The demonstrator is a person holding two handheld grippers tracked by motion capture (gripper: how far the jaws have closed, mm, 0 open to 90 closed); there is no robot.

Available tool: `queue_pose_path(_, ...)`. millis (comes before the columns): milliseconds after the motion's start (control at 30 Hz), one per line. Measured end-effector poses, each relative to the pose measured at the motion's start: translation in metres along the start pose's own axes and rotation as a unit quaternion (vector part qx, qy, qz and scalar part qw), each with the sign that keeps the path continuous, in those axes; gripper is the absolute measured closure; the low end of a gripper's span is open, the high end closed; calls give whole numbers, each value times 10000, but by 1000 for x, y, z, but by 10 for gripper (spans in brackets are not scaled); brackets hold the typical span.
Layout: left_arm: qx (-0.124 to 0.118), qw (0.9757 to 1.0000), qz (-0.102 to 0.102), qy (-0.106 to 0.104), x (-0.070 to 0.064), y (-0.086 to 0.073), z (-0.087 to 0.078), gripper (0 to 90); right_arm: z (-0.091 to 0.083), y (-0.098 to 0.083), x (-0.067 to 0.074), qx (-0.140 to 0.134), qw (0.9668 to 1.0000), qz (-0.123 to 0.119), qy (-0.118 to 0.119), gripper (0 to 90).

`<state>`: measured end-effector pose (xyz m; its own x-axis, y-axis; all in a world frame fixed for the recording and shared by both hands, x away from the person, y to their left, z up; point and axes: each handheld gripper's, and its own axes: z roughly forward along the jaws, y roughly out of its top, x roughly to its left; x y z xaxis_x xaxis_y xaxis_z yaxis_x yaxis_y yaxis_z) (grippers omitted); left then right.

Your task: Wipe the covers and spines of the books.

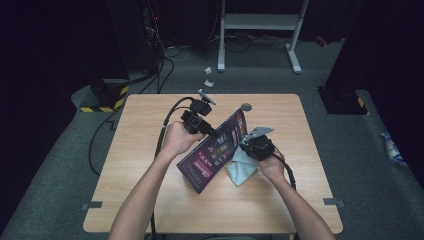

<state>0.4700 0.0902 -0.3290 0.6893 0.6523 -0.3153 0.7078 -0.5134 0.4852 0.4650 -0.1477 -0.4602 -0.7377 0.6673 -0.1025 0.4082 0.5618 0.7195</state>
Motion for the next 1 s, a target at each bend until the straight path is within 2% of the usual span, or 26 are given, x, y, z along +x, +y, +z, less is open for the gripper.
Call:
queue_pose_path(100,84,9999,84,80,-2,-1,0,838,-12,9,-3,-253,9997,7,-6,835)
queue_pose_path(167,57,9999,106,55,-4,-2,-2,838,-15,9,-4,-294,9996,30,8,835)
queue_pose_path(267,-9,9999,121,43,-4,-4,-6,838,-3,-1,-8,86,9999,64,-30,834)
queue_pose_path(333,-6,9999,124,45,-4,-5,-7,838,4,-10,-11,204,9996,205,20,835)
queue_pose_path(400,39,9999,125,47,-4,-6,-6,838,5,-13,-12,223,9994,246,31,835)
queue_pose_path(467,129,9998,146,72,-4,-6,-2,838,0,-7,-11,58,9998,169,45,835)
queue_pose_path(567,235,9994,182,153,-6,-4,4,837,-19,13,-10,-222,9997,84,37,835)
queue_pose_path(733,305,9990,231,241,-9,0,8,837,-54,48,-7,-722,9973,-166,32,835)
queue_pose_path(833,313,9987,287,276,-11,2,9,838,-65,58,-5,-872,9959,-235,56,835)
queue_pose_path(900,285,9987,305,293,-12,2,8,837,-59,55,-4,-722,9970,-253,85,835)
queue_pose_path(1000,181,9994,250,183,-11,2,4,838,-39,36,-5,-354,9991,-160,152,834)
